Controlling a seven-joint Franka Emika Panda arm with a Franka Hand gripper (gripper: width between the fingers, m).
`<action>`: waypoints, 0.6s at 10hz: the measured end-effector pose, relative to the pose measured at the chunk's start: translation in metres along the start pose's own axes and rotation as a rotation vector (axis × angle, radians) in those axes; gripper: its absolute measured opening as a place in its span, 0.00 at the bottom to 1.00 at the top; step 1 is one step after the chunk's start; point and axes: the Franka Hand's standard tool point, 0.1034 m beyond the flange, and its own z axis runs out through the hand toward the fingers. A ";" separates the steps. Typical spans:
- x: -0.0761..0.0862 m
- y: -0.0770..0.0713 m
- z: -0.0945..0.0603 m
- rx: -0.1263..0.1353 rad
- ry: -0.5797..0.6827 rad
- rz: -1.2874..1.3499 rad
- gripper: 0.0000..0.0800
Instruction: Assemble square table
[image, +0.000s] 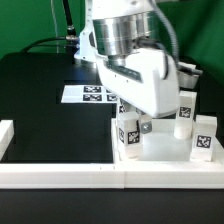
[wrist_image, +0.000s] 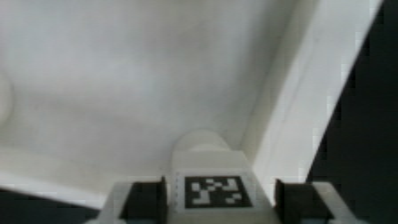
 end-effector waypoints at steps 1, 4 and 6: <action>0.000 -0.002 0.000 0.030 -0.041 0.177 0.36; 0.000 -0.003 -0.001 0.033 -0.044 0.241 0.36; 0.002 -0.005 -0.003 0.040 -0.026 -0.003 0.57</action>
Offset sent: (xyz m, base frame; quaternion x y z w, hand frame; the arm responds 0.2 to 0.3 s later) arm 0.0000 0.0000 0.0000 0.0000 0.0000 0.0000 1.0000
